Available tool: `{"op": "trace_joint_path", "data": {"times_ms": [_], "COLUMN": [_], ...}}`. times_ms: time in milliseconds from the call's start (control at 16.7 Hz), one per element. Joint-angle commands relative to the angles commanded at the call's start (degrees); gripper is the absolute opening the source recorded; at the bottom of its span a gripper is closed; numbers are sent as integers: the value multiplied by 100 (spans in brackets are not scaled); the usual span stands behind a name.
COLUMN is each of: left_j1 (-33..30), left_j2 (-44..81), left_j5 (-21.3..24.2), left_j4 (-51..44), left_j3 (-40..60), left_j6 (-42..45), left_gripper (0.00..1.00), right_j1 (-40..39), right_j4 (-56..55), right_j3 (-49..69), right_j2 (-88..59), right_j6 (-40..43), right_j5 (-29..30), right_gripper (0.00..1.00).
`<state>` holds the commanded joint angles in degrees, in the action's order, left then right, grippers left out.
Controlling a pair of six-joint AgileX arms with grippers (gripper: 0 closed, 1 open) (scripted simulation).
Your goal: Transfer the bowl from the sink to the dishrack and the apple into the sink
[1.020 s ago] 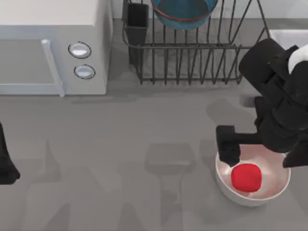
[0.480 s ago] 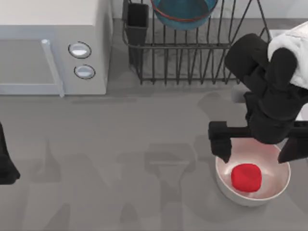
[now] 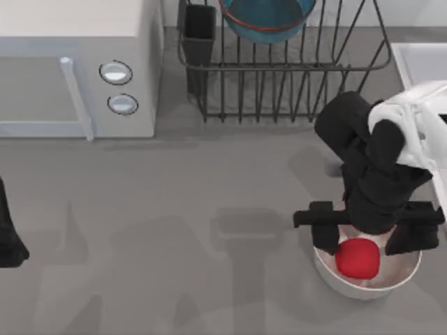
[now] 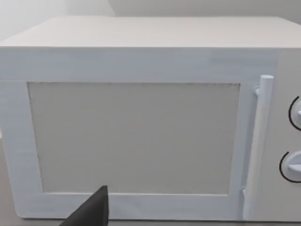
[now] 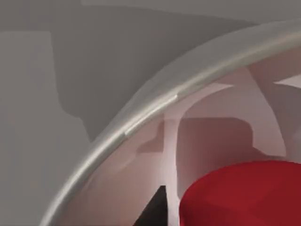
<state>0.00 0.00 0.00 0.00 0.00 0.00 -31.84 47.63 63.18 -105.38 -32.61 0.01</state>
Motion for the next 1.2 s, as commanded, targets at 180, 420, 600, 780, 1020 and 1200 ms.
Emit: {"op": "trace_joint_path", "data": {"times_ms": [180, 420, 600, 780, 1020, 1200], "left_j1": [0, 0, 0, 0, 0, 0], "left_j2": [0, 0, 0, 0, 0, 0], "left_j5": [0, 0, 0, 0, 0, 0], "left_j4": [0, 0, 0, 0, 0, 0], "left_j3": [0, 0, 0, 0, 0, 0], "left_j6": [0, 0, 0, 0, 0, 0], "left_gripper": [100, 100, 100, 100, 100, 100], "right_j1": [-7, -11, -11, -11, -11, -11], "right_j4": [-735, -999, -999, -999, -999, -999], "right_j3": [-398, -560, -560, -560, -560, -560], "right_j2": [-319, -456, -456, -456, -456, -456], "right_j6": [-14, -23, -23, -23, -23, -23], "right_j5": [-4, 5, 5, 5, 5, 5], "right_gripper": [100, 100, 92, 70, 40, 17]}}
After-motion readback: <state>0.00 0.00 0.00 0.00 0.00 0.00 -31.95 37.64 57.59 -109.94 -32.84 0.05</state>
